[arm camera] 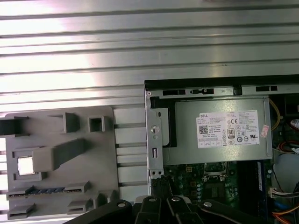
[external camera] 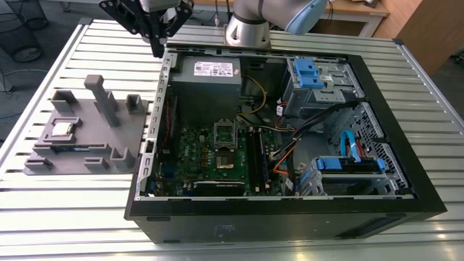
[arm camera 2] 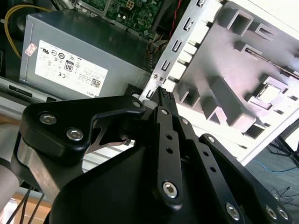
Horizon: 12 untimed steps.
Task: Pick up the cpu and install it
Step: 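Pick up the cpu and move it towards the insertion slot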
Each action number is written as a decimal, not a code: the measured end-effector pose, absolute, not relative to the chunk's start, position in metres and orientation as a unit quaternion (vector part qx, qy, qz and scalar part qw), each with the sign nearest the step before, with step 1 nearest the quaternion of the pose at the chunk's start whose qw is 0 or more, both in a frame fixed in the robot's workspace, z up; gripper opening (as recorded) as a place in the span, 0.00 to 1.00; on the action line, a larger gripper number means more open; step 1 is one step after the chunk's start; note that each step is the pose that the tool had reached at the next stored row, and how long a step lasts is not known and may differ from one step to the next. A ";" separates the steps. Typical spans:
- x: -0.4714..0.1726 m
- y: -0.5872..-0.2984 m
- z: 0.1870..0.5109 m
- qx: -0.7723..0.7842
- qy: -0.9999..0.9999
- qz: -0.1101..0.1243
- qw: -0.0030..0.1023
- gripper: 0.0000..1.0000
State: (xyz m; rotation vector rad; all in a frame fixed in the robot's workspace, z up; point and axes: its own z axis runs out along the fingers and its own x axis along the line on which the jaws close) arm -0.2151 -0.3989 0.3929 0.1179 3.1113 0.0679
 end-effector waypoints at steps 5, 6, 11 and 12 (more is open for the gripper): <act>-0.218 -0.399 0.393 0.038 0.999 0.022 0.014 0.11; -0.219 -0.399 0.393 0.038 0.999 0.022 0.014 0.11; -0.222 -0.399 0.393 0.038 0.999 0.022 0.014 0.11; -0.222 -0.399 0.393 0.038 0.999 0.022 0.014 0.11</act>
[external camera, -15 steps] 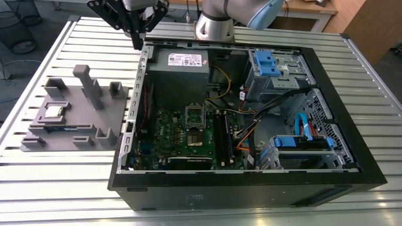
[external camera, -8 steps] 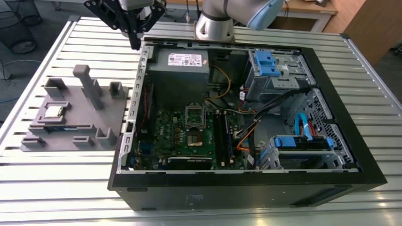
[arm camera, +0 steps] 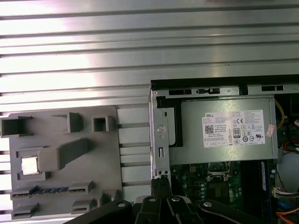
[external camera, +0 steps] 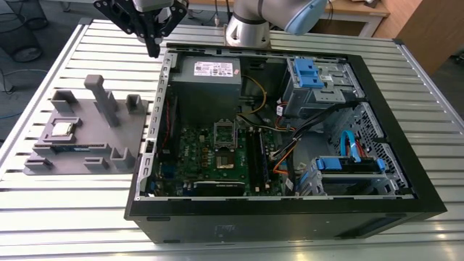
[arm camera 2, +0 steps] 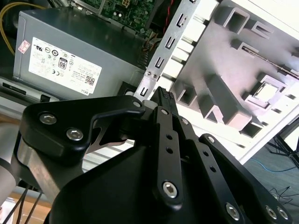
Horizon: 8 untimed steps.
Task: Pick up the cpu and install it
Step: 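Pick up the cpu and move it towards the insertion slot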
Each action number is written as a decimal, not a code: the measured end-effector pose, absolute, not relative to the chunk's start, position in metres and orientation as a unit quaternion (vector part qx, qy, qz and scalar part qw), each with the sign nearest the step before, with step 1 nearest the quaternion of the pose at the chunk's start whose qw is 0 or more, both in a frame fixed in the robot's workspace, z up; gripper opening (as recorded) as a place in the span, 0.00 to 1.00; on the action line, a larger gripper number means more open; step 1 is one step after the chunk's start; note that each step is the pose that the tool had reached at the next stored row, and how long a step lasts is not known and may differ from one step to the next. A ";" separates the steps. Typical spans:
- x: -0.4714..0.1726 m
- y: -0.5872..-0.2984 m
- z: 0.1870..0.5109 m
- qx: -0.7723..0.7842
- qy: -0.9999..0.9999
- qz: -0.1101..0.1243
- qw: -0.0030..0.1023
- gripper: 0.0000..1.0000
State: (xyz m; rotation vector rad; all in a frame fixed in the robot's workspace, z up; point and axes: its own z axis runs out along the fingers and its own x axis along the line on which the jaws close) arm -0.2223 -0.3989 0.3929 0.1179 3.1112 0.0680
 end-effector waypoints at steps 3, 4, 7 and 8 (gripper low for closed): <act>-0.224 -0.399 0.393 0.038 0.999 0.022 0.014 0.11; -0.225 -0.399 0.393 0.038 0.999 0.022 0.014 0.11; -0.226 -0.399 0.393 0.038 0.999 0.022 0.014 0.11; -0.227 -0.399 0.393 0.038 0.999 0.022 0.014 0.11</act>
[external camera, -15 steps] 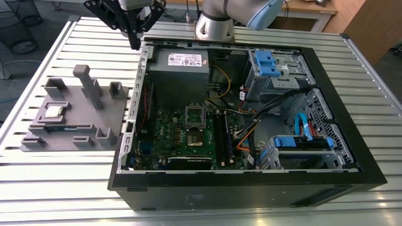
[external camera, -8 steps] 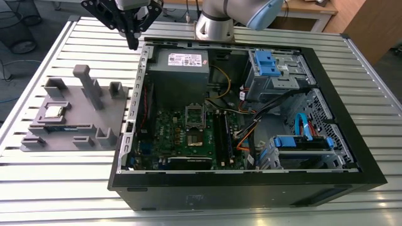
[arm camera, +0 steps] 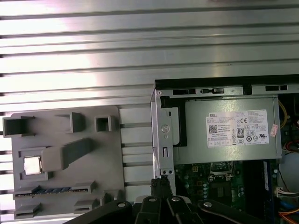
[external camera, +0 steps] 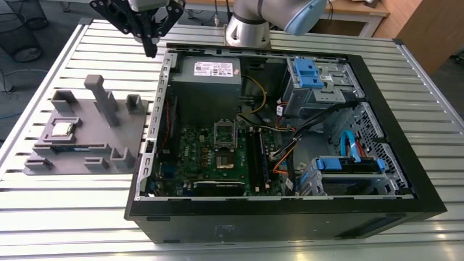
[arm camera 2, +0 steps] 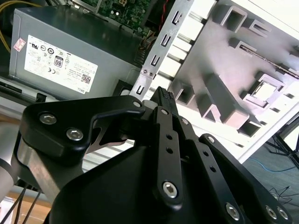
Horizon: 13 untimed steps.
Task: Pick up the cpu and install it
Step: 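Pick up the cpu and move it towards the insertion slot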
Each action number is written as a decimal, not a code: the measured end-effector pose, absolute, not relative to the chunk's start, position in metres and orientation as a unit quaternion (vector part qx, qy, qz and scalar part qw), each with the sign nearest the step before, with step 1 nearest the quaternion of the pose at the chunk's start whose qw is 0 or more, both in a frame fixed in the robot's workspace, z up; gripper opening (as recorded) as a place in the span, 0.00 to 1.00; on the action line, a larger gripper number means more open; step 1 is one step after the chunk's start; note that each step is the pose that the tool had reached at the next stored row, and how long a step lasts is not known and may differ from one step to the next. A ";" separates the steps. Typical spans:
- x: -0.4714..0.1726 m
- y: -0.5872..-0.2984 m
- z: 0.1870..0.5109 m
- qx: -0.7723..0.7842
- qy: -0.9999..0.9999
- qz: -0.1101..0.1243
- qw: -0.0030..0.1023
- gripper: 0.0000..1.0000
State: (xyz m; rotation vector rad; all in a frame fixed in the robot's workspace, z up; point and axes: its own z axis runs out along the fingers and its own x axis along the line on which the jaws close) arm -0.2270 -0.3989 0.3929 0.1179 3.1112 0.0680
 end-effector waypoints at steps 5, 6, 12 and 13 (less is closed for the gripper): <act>-0.230 -0.399 0.393 0.038 0.999 0.022 0.014 0.11; -0.231 -0.399 0.393 0.038 0.999 0.022 0.014 0.11; -0.234 -0.399 0.393 0.038 0.999 0.022 0.014 0.11; -0.235 -0.399 0.393 0.038 0.999 0.022 0.014 0.11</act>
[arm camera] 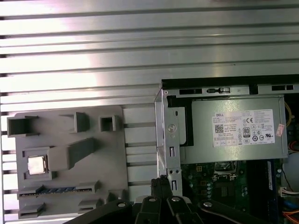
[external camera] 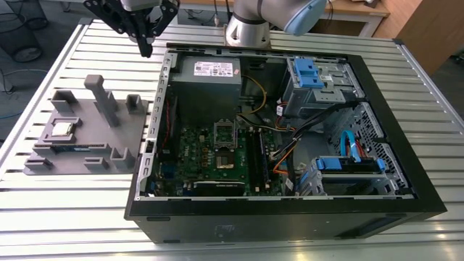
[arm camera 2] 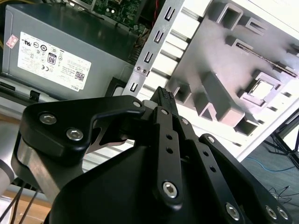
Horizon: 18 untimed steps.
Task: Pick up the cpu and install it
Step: 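Pick up the cpu and move it towards the insertion slot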
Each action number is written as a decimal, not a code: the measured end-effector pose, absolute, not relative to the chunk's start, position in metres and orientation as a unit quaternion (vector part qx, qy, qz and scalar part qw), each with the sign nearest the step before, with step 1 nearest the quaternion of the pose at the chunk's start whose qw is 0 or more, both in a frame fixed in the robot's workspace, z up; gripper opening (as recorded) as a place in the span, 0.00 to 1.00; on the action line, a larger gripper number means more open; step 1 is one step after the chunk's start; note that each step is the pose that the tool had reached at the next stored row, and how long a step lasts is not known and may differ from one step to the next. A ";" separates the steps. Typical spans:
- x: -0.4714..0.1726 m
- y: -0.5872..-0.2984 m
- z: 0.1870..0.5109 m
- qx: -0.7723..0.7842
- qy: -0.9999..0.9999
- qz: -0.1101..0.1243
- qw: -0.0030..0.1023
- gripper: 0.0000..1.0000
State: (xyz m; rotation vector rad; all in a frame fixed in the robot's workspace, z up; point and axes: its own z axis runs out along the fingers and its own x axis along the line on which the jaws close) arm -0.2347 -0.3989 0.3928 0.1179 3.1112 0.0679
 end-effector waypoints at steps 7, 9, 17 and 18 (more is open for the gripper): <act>-0.238 -0.399 0.393 0.038 0.999 0.022 0.014 0.11; -0.239 -0.399 0.393 0.038 0.999 0.022 0.014 0.11; -0.243 -0.399 0.393 0.038 0.999 0.022 0.014 0.11; -0.244 -0.399 0.393 0.038 0.999 0.022 0.014 0.11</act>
